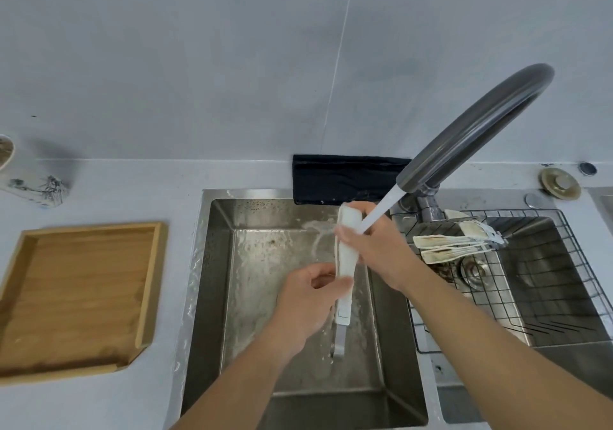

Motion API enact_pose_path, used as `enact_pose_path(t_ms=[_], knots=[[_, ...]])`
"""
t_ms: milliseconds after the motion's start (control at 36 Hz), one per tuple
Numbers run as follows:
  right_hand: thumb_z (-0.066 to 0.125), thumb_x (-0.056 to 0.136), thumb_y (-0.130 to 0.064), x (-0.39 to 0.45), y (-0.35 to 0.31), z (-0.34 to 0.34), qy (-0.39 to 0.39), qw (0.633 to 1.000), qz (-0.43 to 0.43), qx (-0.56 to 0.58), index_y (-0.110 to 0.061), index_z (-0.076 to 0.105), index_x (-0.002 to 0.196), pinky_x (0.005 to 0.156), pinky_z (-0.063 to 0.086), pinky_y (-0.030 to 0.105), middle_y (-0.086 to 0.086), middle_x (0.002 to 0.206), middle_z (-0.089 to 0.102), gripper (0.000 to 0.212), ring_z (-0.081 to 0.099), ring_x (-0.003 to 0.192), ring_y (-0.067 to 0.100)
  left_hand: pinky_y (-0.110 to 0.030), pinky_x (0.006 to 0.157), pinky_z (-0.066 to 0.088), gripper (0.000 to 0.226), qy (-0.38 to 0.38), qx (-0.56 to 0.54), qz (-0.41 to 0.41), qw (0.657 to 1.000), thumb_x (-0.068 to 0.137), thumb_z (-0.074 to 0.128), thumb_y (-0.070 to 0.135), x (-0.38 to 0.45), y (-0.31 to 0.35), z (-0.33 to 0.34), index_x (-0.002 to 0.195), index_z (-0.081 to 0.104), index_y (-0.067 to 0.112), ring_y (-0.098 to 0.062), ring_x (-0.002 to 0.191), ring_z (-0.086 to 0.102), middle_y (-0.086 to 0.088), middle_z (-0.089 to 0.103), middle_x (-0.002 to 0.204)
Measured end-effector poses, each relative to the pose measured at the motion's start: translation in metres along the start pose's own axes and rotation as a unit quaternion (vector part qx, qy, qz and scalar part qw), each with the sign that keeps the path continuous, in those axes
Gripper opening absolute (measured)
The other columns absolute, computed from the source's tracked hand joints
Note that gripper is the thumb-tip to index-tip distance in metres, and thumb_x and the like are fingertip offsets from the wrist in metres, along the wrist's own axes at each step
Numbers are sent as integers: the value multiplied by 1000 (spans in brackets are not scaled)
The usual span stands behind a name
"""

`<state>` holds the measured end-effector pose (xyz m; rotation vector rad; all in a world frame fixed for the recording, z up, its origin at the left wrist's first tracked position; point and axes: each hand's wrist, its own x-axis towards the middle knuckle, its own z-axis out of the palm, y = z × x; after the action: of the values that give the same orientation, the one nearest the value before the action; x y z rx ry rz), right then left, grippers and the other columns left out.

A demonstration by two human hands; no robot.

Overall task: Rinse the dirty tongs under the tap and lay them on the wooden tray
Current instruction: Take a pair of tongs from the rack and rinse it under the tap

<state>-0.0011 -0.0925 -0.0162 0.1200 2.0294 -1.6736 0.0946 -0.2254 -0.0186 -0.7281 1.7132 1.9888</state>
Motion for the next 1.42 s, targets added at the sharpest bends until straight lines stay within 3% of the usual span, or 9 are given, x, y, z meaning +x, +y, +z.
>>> enact_pose_path(t_ms=[139,333,444,583,833,1000,1111,1306,1417], knots=[[59,100,-34,0,-8,2,13,1000,22,15,-25,57,111,67,55,33,5,99,65,14,64,90,21,-51,76,62,18,25,-34,-1,999,83,78,18,-4,-2,4,100,75,24,-29,83,75,-6,71,88],[48,103,-43,-10,-12,5,-5,994,109,28,-19,60,122,75,60,38,6,102,73,33,73,90,23,-15,58,53,29,82,32,53,995,80,80,23,-8,-2,0,107,70,25,-11,83,69,2,71,96],[49,104,-37,-15,-16,5,9,993,109,43,-28,62,108,66,61,36,5,94,71,16,72,79,21,-32,67,63,34,86,56,58,993,74,84,30,-8,-4,-5,104,68,32,-16,82,73,7,73,93],[65,97,-24,-23,-19,-3,-1,993,114,39,-11,63,109,65,61,37,6,84,68,18,70,59,14,-18,64,55,53,102,92,70,988,69,88,36,-7,-2,-10,115,62,33,-9,80,70,10,70,93],[57,97,-2,-20,-16,-11,20,990,115,79,-16,52,127,72,62,44,18,91,71,33,74,75,27,-25,76,58,51,107,70,86,988,82,80,26,-7,1,-22,125,54,36,-8,89,68,14,64,110],[46,103,-1,-18,-24,-4,29,984,113,132,-26,53,95,76,60,46,26,112,64,27,69,85,34,-42,97,55,51,71,-10,71,995,91,69,10,-6,1,-34,132,54,36,-16,106,70,11,67,121],[42,104,2,-11,-19,1,36,981,117,150,-25,55,100,72,60,43,16,111,61,30,70,86,32,-36,88,56,40,16,-52,40,998,94,63,2,-9,0,-39,110,62,38,-21,96,72,3,73,114],[37,102,3,-1,-10,7,43,985,112,124,-9,57,105,65,59,39,13,88,55,24,55,80,27,-48,84,55,44,-38,-36,-10,999,90,69,2,-10,-8,-37,122,59,31,-25,77,63,-13,73,107],[39,101,3,2,-5,12,58,984,102,135,-11,54,107,60,57,35,10,84,52,21,50,76,25,-26,73,52,54,-32,5,-11,999,89,63,-8,-6,-11,-35,128,55,27,-17,73,63,-11,72,97]])
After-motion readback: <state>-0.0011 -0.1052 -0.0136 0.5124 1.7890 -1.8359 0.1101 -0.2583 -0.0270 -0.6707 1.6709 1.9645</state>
